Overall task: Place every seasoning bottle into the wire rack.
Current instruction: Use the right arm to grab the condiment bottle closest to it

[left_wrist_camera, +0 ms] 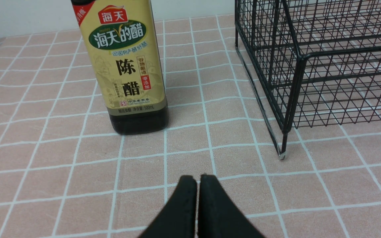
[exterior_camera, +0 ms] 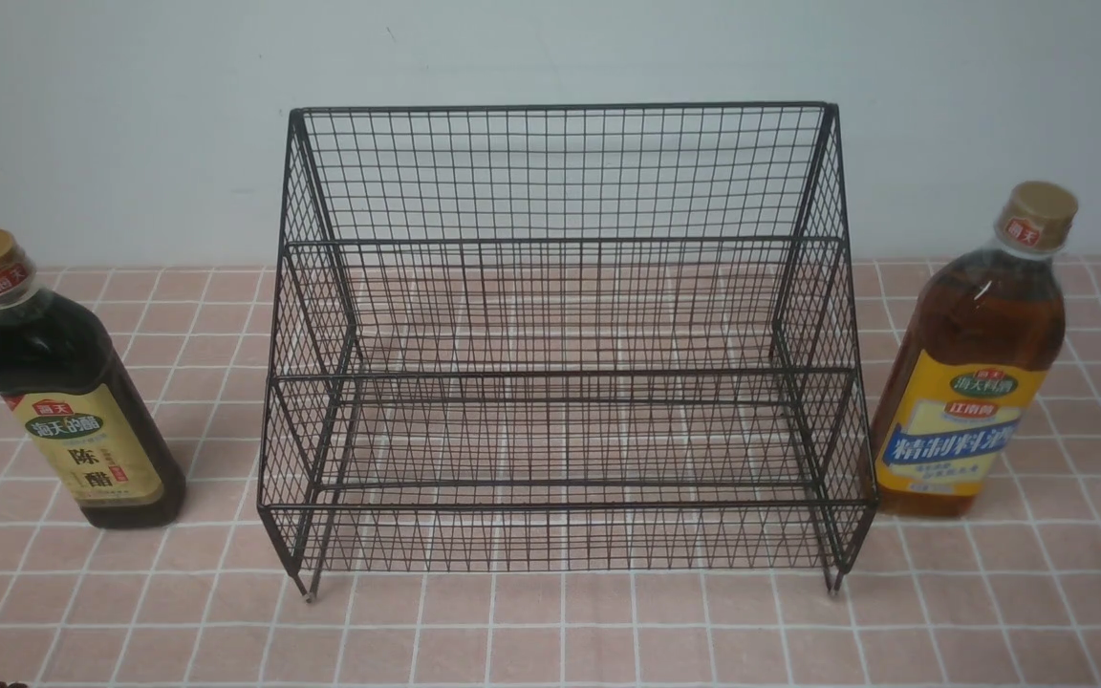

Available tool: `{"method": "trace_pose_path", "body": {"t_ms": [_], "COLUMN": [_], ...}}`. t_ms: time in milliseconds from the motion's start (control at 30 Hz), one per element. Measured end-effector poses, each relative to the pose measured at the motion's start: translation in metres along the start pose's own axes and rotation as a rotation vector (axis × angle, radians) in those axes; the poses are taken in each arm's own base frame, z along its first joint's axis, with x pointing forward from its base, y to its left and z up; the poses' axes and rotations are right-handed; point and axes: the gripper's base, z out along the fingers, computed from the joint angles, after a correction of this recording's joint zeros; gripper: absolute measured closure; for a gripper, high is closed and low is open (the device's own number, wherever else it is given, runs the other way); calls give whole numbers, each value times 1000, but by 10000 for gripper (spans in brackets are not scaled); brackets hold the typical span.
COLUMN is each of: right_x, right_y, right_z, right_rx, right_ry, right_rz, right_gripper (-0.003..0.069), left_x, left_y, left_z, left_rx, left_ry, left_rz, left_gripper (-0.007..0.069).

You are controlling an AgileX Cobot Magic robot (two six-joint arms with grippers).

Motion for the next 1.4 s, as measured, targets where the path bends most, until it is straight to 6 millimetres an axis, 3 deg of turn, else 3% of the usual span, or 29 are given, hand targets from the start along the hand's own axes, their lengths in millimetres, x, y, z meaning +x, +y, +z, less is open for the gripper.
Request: {"method": "trace_pose_path", "body": {"t_ms": [300, 367, 567, 667, 767, 833, 1000, 1067, 1100, 1133, 1200, 1400], "right_x": [-23, -23, -24, -29, -43, -56, -114, -136, -138, -153, -167, -185], "right_y": [-8, -8, -7, -9, -14, -14, -12, -11, -11, -10, -8, 5], "right_z": [-3, -3, -3, -5, -12, -17, -21, -11, -7, 5, 25, 83], "right_rx": [19, 17, 33, 30, 14, -1, -22, -21, -20, -22, -40, -130], "right_ry": [-280, -285, -283, -349, -528, -591, -661, -632, -616, -584, -537, -398], "right_rz": [487, 513, 348, 429, 555, 551, 427, 349, 334, 272, 221, 163], "right_gripper": [673, 673, 673, 673, 673, 673, 673, 673, 673, 668, 655, 574], "left_x": [0, 0, 0, 0, 0, 0, 0, 0, 0, 0, 0, 0], "left_y": [0, 0, 0, 0, 0, 0, 0, 0, 0, 0, 0, 0], "left_z": [0, 0, 0, 0, 0, 0, 0, 0, 0, 0, 0, 0], "left_rx": [0, 0, 0, 0, 0, 0, 0, 0, 0, 0, 0, 0], "left_ry": [0, 0, 0, 0, 0, 0, 0, 0, 0, 0, 0, 0], "left_rz": [0, 0, 0, 0, 0, 0, 0, 0, 0, 0, 0, 0], "left_gripper": [631, 631, 631, 631, 631, 631, 631, 631, 631, 631, 631, 631]}}
